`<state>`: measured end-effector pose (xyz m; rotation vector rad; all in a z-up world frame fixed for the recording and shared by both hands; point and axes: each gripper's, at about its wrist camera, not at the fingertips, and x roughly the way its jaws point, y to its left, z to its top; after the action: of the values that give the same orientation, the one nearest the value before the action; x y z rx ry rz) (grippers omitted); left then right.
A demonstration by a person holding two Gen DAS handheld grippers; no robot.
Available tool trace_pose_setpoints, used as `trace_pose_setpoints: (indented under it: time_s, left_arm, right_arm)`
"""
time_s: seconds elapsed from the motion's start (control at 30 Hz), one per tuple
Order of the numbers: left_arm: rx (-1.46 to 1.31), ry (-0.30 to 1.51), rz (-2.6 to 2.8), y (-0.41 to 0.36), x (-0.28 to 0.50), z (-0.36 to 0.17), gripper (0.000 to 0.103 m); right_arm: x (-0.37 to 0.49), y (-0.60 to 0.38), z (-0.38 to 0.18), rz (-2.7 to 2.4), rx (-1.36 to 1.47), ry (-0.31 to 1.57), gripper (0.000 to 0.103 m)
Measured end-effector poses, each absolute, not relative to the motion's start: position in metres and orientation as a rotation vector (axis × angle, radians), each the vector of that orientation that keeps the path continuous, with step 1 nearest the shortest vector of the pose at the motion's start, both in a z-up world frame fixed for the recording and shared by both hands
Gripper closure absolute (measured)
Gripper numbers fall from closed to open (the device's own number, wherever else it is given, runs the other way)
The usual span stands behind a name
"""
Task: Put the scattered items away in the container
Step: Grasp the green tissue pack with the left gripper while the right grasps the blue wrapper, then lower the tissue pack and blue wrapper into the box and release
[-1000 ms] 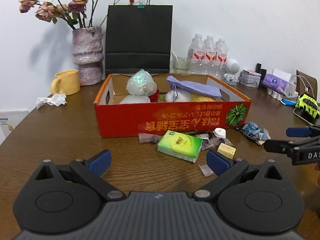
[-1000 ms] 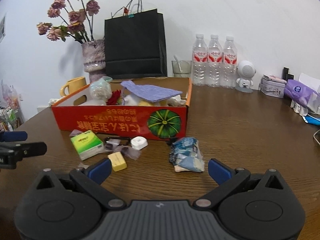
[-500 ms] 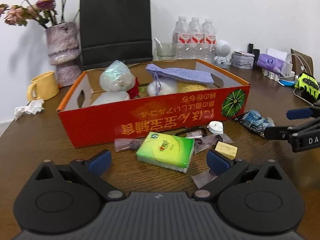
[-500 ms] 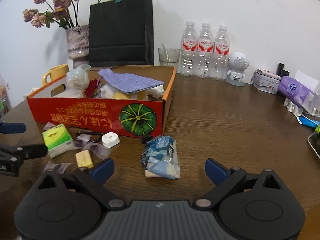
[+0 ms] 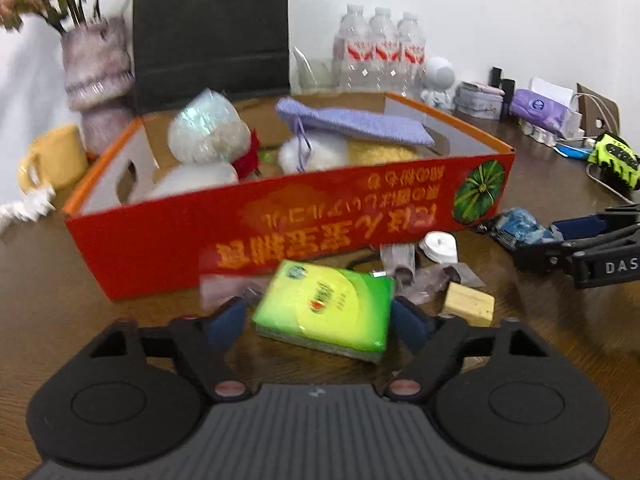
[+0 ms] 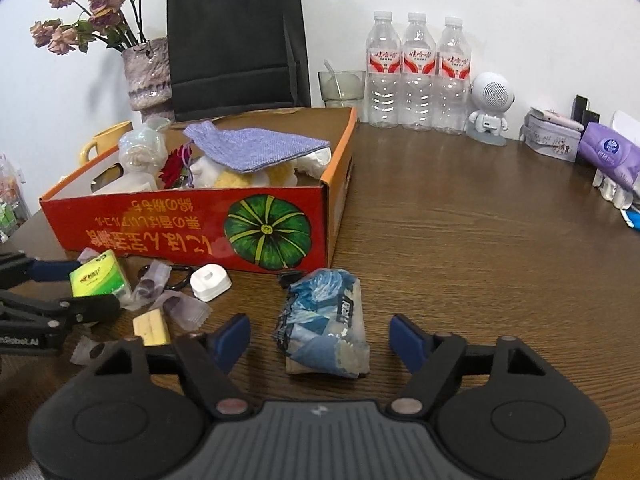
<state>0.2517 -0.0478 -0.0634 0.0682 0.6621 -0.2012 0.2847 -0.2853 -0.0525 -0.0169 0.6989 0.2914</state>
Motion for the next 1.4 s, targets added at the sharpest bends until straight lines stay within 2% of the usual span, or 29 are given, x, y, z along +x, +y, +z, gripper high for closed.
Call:
trace_pose_setpoints:
  time_s: [0.03, 0.07, 0.13, 0.23, 0.33, 0.6, 0.87, 1.13, 1.4]
  left_arm:
    - [0.068, 0.659, -0.205, -0.048, 0.251, -0.063, 0.033]
    - [0.067, 0.656, -0.208, -0.048, 0.251, -0.063, 0.033]
    - [0.060, 0.652, -0.211, -0.047, 0.249, -0.063, 0.034]
    - [0.035, 0.647, -0.211, -0.043, 0.246, -0.062, 0.035]
    - [0.019, 0.631, -0.196, -0.039, 0.243, -0.061, 0.035]
    - [0.047, 0.534, -0.154, -0.041, 0.221, -0.051, 0.035]
    - [-0.019, 0.456, -0.168, -0.023, 0.205, -0.009, 0.034]
    - [-0.080, 0.373, -0.127, -0.004, 0.248, 0.040, 0.034]
    - [-0.156, 0.463, -0.058, 0.011, 0.311, 0.027, 0.034]
  right_arm:
    - [0.284, -0.285, -0.053, 0.291, -0.021, 0.697, 0.036]
    - [0.284, -0.284, -0.052, 0.292, -0.025, 0.692, 0.048]
    - [0.281, -0.284, -0.052, 0.303, -0.023, 0.684, 0.064]
    - [0.276, -0.284, -0.052, 0.312, -0.028, 0.672, 0.083]
    - [0.270, -0.284, -0.052, 0.306, -0.031, 0.655, 0.086]
    - [0.255, -0.286, -0.042, 0.290, -0.016, 0.573, 0.087]
    - [0.240, -0.278, -0.012, 0.354, 0.015, 0.506, 0.087]
    - [0.277, -0.215, 0.042, 0.477, -0.046, 0.429, 0.087]
    - [0.343, -0.158, 0.042, 0.507, -0.021, 0.539, 0.087]
